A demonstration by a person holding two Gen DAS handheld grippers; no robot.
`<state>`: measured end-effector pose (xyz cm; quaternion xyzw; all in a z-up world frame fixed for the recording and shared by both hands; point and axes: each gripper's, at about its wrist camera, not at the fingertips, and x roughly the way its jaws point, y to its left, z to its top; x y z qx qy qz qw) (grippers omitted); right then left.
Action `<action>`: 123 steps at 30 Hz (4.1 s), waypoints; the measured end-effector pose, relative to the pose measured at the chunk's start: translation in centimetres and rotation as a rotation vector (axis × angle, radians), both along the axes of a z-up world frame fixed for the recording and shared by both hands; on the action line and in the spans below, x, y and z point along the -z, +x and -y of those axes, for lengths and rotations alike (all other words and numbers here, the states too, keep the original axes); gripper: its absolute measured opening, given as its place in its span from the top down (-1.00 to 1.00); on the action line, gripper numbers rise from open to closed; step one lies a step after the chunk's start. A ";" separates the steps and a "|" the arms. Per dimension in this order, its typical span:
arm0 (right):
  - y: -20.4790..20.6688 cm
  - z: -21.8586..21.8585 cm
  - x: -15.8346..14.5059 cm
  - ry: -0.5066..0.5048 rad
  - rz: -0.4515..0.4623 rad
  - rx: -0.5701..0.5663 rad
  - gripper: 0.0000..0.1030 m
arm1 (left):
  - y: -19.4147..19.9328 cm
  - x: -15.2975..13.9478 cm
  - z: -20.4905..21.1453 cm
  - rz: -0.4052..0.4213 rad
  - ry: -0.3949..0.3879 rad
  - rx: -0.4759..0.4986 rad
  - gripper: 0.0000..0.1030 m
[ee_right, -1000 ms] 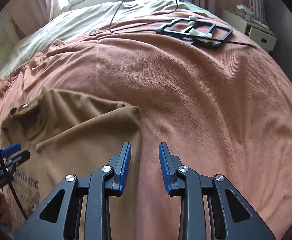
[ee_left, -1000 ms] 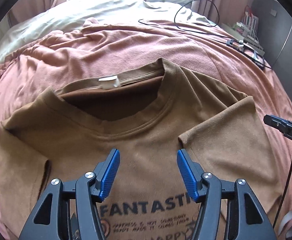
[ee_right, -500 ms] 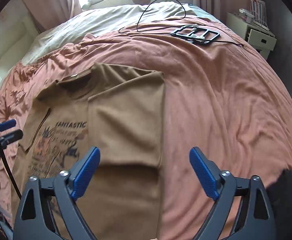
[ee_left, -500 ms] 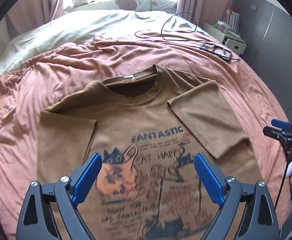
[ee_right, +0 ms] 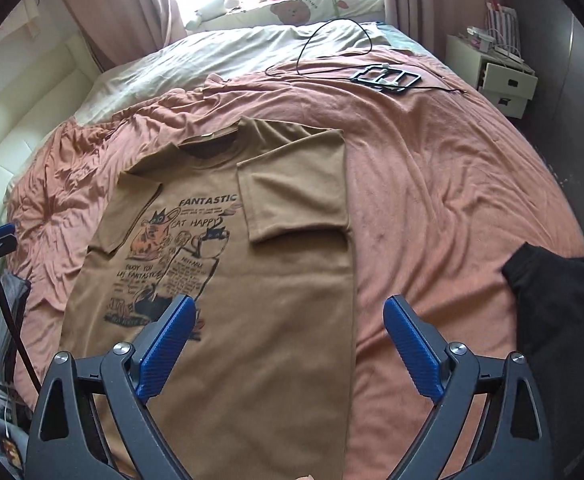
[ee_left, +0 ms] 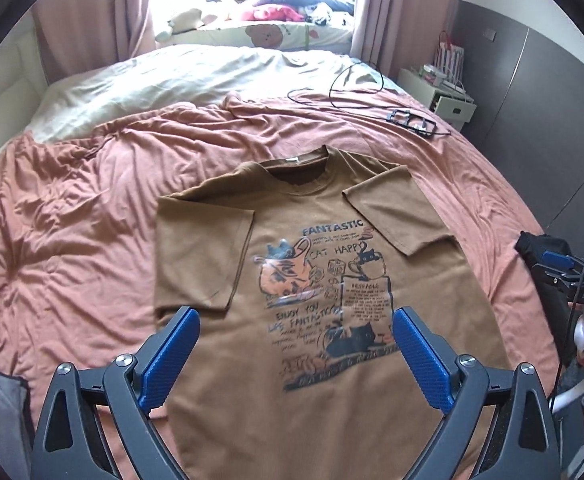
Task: Fold small clothes
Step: 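Lift both tools back from the folded brown shirt, then lower both tools to the hem edge of the shirt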
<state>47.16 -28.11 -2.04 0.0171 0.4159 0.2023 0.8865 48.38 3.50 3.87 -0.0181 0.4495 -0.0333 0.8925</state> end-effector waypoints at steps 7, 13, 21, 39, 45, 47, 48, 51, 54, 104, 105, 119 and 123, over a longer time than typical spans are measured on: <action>-5.4 1.2 -1.3 -0.004 0.047 -0.009 -0.84 | -6.6 -2.0 -3.1 0.055 -0.045 -0.036 -0.90; -9.4 3.3 -1.8 0.056 0.079 -0.003 -0.84 | -12.1 -2.2 -6.7 0.091 -0.093 -0.121 -0.90; -13.2 6.4 -2.1 0.081 0.112 0.014 -0.84 | -19.0 -2.6 -10.5 0.144 -0.086 -0.181 -0.90; -20.6 10.2 0.9 0.128 0.140 -0.009 -0.84 | -30.3 -1.4 -13.9 0.255 -0.101 -0.241 -0.90; -22.7 11.8 2.1 0.144 0.153 0.003 -0.84 | -33.4 0.9 -13.7 0.260 -0.089 -0.267 -0.90; -23.3 12.5 2.7 0.157 0.147 0.008 -0.84 | -34.1 2.1 -14.0 0.248 -0.100 -0.288 -0.90; -23.6 12.8 3.2 0.161 0.143 0.015 -0.84 | -34.5 2.8 -14.2 0.243 -0.110 -0.294 -0.90; -24.5 13.7 4.4 0.179 0.138 0.023 -0.84 | -35.2 4.6 -14.6 0.232 -0.156 -0.309 -0.90; -25.2 14.4 5.6 0.184 0.131 0.035 -0.84 | -35.4 6.2 -15.0 0.219 -0.186 -0.320 -0.85; -15.6 13.7 21.6 0.599 -0.239 0.051 0.53 | -26.7 22.2 -14.9 -0.115 -0.510 -0.322 0.38; -15.7 13.9 21.8 0.613 -0.243 0.047 0.53 | -26.7 22.3 -15.0 -0.114 -0.530 -0.327 0.38; -17.1 15.6 23.6 0.695 -0.266 0.072 0.53 | -28.6 23.4 -16.1 -0.129 -0.739 -0.383 0.38; -16.4 14.8 23.6 0.699 -0.256 0.069 0.53 | -28.9 23.7 -16.2 -0.123 -0.788 -0.402 0.36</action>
